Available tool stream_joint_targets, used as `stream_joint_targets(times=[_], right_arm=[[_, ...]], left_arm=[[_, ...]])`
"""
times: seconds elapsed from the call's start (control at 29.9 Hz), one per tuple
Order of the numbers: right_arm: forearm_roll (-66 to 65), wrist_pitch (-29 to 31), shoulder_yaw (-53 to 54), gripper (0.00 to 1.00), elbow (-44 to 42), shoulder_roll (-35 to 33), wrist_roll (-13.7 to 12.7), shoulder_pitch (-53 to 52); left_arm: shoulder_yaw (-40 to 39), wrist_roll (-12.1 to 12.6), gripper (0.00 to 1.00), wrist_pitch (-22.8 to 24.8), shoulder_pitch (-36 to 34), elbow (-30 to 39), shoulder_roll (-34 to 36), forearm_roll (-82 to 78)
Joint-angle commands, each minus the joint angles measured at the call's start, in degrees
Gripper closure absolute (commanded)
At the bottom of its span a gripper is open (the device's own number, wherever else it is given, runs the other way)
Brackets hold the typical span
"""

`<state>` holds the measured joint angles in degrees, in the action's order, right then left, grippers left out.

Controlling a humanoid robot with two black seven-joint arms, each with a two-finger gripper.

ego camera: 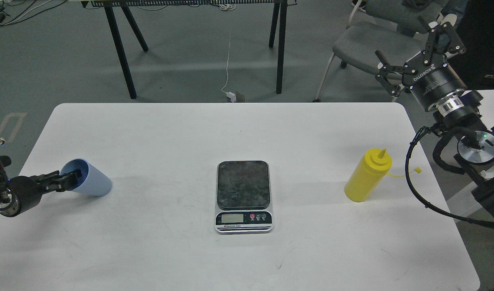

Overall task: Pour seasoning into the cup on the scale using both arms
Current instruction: 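Lift the blue cup with the left gripper toward the scale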

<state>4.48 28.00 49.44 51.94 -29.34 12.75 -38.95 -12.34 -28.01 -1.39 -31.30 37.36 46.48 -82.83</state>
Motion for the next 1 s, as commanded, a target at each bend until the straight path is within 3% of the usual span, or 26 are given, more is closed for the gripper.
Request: stream_joint_targets(times=[0.0,0.13,0.77,0.97], right_arm=[[0.0,0.0,0.0,0.00,0.0,0.1,0.0,0.0],[0.0,0.0,0.0,0.00,0.0,0.2,0.0,0.0],[-0.1,0.0,0.0,0.00,-0.1,0.3,0.0,0.0],[-0.1,0.0,0.0,0.00,-0.2,0.2,0.0,0.0]], left_arm=[[0.0,0.0,0.75,0.1,-0.5,0.0,0.1,0.2],[-0.1,0.0,0.91,0.5,-0.8,0.0,0.3,0.4],[-0.4,0.0,0.95,4.7,-2.1,2.1,0.8,1.8],[-0.5,0.0,0.95,9.8,-6.4,15.7,9.5,1.7]])
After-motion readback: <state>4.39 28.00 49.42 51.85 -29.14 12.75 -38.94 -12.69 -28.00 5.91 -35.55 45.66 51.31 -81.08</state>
